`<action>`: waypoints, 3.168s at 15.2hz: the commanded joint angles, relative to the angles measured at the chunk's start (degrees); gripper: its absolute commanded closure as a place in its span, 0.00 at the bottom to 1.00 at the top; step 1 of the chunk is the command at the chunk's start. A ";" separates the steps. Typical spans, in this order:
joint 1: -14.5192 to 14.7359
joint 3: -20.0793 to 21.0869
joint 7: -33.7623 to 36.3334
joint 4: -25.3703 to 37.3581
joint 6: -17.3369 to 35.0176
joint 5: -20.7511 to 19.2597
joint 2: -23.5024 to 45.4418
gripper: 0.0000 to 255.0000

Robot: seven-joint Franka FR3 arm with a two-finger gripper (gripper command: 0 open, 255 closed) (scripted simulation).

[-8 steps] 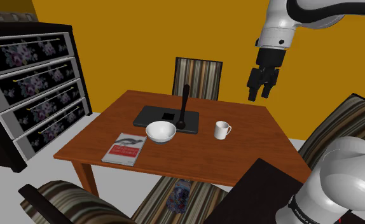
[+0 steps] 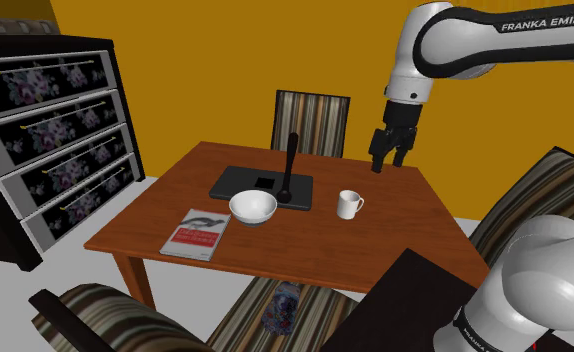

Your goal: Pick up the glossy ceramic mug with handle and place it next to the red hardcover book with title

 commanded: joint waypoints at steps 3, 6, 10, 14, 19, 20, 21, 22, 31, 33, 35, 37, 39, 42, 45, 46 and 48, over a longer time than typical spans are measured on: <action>-1.25 -1.63 -1.41 -2.32 8.10 -1.72 4.89 0.00; -2.00 -2.73 -2.16 -3.13 14.19 -2.64 9.59 0.00; -2.89 -4.25 -3.16 -3.06 22.07 -3.51 16.72 0.00; -3.67 -5.76 -4.27 -1.68 29.42 -3.79 24.62 0.00; -4.57 -7.47 -6.03 1.82 37.49 -3.03 35.16 0.00; -4.77 -7.75 -6.44 2.74 38.92 -2.71 37.32 0.00; -4.99 -8.01 -6.88 3.74 40.28 -2.33 39.49 0.00; -5.23 -8.24 -7.33 4.81 41.57 -1.91 41.66 0.00; -8.90 -8.48 -11.35 17.61 49.91 2.80 61.09 0.00; -9.52 -8.33 -11.70 19.54 50.52 3.28 63.41 0.00; -9.81 -8.02 -11.98 19.73 51.64 3.70 64.74 0.00; -10.10 -7.71 -12.26 19.98 52.74 4.11 66.09 0.00; -10.40 -7.38 -12.54 20.27 53.81 4.50 67.46 0.00; -10.65 -7.12 -12.74 20.53 54.64 4.80 68.56 0.00; -10.65 -7.12 -12.74 20.54 54.64 4.80 68.56 0.00; -10.65 -7.12 -12.74 20.54 54.64 4.80 68.56 0.00; -10.65 -7.12 -12.75 20.53 54.63 4.80 68.55 0.00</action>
